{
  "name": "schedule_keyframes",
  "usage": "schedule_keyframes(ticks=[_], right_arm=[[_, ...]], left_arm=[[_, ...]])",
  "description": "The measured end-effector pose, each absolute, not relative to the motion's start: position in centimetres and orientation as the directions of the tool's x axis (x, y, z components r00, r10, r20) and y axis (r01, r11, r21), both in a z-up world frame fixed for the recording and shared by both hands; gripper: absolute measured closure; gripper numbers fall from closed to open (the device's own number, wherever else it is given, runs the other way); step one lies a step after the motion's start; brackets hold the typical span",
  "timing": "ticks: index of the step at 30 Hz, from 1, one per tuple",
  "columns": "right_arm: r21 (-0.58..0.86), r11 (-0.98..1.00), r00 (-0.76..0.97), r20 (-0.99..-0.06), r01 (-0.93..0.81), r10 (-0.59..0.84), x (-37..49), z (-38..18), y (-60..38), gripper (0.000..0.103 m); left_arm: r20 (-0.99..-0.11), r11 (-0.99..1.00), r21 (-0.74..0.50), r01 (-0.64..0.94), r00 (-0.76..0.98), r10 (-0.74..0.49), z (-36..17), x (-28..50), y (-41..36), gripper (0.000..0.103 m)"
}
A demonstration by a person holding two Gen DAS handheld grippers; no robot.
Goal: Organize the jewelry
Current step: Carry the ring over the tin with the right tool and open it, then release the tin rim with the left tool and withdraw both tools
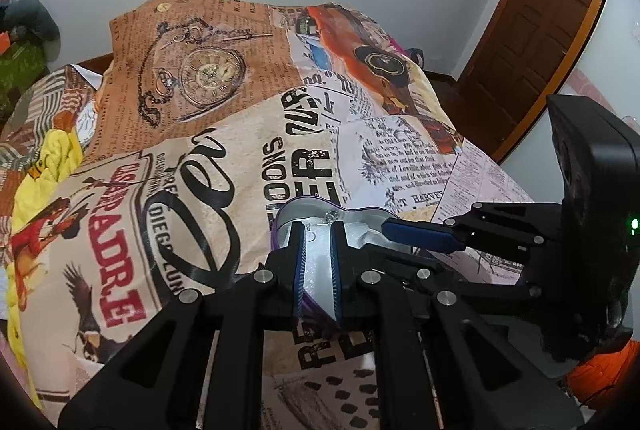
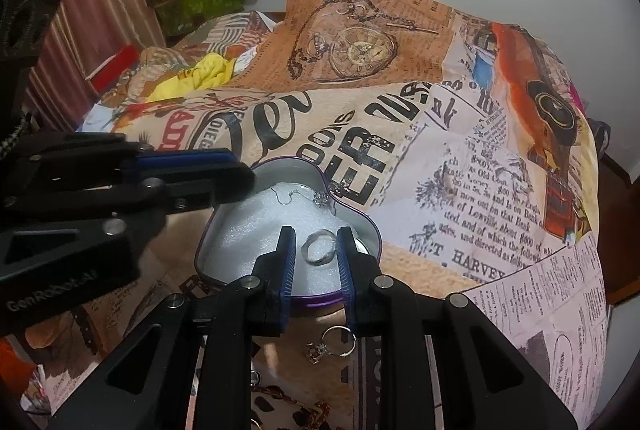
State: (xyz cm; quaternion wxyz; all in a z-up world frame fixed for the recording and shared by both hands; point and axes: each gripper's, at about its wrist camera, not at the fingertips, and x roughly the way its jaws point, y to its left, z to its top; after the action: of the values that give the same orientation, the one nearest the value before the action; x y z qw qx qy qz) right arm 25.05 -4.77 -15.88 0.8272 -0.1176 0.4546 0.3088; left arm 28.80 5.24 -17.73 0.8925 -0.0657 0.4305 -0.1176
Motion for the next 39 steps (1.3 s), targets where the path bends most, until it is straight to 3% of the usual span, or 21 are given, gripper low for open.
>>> schedule_keyframes(ticks=[17, 19, 23, 33, 39], right_arm=[[0.062, 0.819, 0.489, -0.776, -0.570, 0.399, 22.1, -11.1, -7.4, 0.075], [0.058, 0.825, 0.504, -0.767, -0.562, 0.398, 21.7, -10.4, -7.8, 0.073], [0.048, 0.842, 0.553, -0.734, -0.537, 0.395, 20.2, -8.7, -9.1, 0.057], [0.036, 0.879, 0.615, -0.701, -0.475, 0.362, 17.3, -6.8, -12.2, 0.057], [0.031, 0.899, 0.631, -0.701, -0.437, 0.331, 16.1, -6.9, -14.0, 0.057]], left_arm=[[-0.731, 0.975, -0.170, 0.140, 0.645, -0.221, -14.5, 25.0, 4.6, 0.093], [-0.725, 0.976, -0.164, 0.143, 0.654, -0.218, -14.0, 24.4, 4.4, 0.086], [-0.702, 0.980, -0.141, 0.143, 0.683, -0.201, -12.7, 22.7, 4.0, 0.074], [-0.695, 0.982, -0.113, 0.154, 0.694, -0.189, -11.6, 19.7, 2.6, 0.064], [-0.710, 0.981, -0.124, 0.153, 0.676, -0.195, -12.2, 18.7, 2.1, 0.063]])
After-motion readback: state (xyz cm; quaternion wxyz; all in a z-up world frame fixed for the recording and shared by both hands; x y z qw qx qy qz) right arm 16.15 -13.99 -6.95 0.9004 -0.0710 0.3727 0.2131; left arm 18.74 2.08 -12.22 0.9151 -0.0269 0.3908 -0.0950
